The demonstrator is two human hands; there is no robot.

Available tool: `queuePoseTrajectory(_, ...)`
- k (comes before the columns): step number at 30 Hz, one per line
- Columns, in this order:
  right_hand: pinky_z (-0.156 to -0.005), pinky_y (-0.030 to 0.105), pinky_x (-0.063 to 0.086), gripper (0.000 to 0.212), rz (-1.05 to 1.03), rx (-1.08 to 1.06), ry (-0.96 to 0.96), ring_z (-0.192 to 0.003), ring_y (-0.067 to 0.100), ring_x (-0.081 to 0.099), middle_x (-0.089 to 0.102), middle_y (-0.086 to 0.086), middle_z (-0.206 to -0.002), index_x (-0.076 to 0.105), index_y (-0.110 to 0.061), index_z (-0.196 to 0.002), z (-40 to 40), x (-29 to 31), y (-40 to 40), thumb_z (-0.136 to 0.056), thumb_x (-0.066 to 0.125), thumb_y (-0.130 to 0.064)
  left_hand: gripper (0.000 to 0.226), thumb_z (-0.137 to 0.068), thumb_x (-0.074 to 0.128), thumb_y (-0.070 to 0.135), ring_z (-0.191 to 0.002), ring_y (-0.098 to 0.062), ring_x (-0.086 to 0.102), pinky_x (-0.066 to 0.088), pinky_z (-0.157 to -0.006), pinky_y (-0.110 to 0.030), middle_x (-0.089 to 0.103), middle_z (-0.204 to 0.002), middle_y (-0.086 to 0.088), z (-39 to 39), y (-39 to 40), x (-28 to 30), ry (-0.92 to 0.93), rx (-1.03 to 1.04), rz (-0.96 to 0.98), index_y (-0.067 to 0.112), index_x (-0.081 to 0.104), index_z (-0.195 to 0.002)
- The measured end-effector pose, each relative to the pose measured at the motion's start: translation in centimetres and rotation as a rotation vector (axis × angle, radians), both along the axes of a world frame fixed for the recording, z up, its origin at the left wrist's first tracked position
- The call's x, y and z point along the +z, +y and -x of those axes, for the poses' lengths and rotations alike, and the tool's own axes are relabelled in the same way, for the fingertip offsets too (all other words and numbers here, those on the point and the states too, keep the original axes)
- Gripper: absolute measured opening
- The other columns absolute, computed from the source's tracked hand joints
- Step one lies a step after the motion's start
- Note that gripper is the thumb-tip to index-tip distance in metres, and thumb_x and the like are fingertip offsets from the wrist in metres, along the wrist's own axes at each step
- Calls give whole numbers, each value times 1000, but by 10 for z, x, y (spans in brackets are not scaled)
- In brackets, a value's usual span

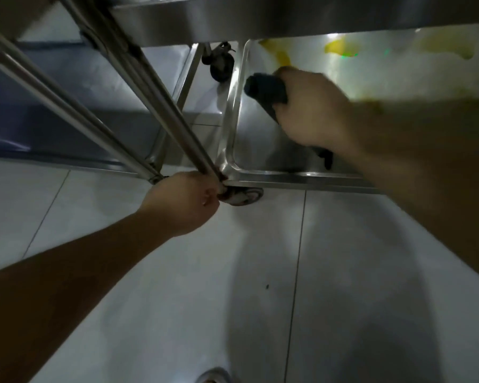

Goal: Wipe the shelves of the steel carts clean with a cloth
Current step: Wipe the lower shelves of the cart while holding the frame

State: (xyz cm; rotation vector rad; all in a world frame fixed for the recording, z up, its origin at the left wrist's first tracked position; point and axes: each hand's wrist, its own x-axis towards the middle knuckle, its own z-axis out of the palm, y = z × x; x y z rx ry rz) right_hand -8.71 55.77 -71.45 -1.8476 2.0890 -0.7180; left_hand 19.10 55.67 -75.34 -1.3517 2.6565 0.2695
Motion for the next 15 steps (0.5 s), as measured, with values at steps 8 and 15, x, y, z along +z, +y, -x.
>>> queuePoseTrajectory(8, -127, 53, -1, 52, -452, 397, -12, -158, 21, 8, 16, -11, -171, 36, -44, -154, -85, -88, -8, -103, 30, -46, 55, -86, 72, 60, -100, -13, 69, 59, -80, -33, 68, -108, 3, -21, -22, -9, 715, 441, -289, 23, 57, -123)
queuePoseTrajectory(15, -128, 51, -1, 73, -313, 130, 232, -160, 18, -1, 7, -7, -173, 13, -29, -165, -74, -113, 35, -101, 6, -62, 12, -85, 72, 26, -85, -19, 66, 56, -89, -42, 69, -80, -3, 38, -28, -8, 1314, 598, -475, 26, 72, -73)
